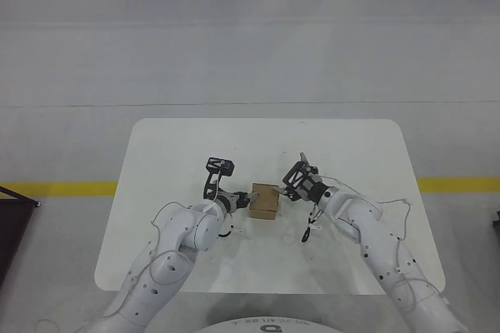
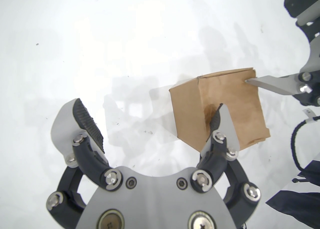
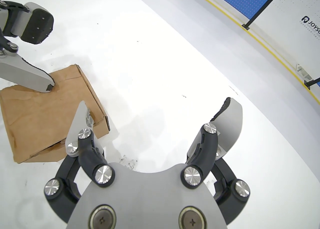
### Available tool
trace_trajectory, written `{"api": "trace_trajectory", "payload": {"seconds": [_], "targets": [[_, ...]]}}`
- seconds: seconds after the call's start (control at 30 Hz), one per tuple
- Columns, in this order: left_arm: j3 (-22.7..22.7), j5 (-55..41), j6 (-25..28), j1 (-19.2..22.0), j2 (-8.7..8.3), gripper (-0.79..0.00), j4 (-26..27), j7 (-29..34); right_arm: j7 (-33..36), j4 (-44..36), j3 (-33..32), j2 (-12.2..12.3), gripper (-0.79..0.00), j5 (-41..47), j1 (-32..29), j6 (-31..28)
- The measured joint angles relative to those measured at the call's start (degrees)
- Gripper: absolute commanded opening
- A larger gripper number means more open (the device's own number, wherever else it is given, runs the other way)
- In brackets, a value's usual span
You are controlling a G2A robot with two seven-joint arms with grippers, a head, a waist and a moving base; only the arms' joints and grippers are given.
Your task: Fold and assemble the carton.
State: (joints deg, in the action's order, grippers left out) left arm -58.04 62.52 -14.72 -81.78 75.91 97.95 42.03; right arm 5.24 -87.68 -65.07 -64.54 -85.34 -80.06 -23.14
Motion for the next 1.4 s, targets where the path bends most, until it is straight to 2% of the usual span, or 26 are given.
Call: {"api": "trace_trajectory", "payload": {"seconds": [0.27, 0.5, 0.83, 1.0, 1.2, 1.4], "targets": [[-0.04, -0.08, 0.14, 0.3, 0.09, 0.0, -0.28, 0.05, -0.23, 0.91, 0.54, -0.18, 0.0, -0.46, 0.49, 0.23], [-0.13, -0.16, 0.02, 0.37, 0.16, 0.0, -0.28, 0.04, -2.36, -2.25, -1.69, 0.08, 0.0, 0.29, -0.81, 1.7], [-0.6, -0.27, 0.0, 0.2, 0.16, 0.0, 0.39, 0.03, -1.66, -2.92, -1.32, 0.26, 0.0, -0.86, -2.8, -0.08], [-1.26, -0.38, -0.15, -0.42, 0.07, 0.0, 1.67, -0.21, -4.01, -2.18, -2.49, 0.18, 0.0, 0.68, -3.44, 2.65], [-2.81, 1.99, -1.21, -2.45, -0.29, 0.0, 4.82, -3.01, -7.18, -1.38, -7.11, 0.47, 0.0, 3.56, -6.95, 8.78], [-5.31, 6.71, -4.16, -5.04, -0.7, 0.0, 6.77, -8.18, -6.23, 1.15, -3.29, -0.09, 0.0, 1.24, -6.45, 7.56]]}}
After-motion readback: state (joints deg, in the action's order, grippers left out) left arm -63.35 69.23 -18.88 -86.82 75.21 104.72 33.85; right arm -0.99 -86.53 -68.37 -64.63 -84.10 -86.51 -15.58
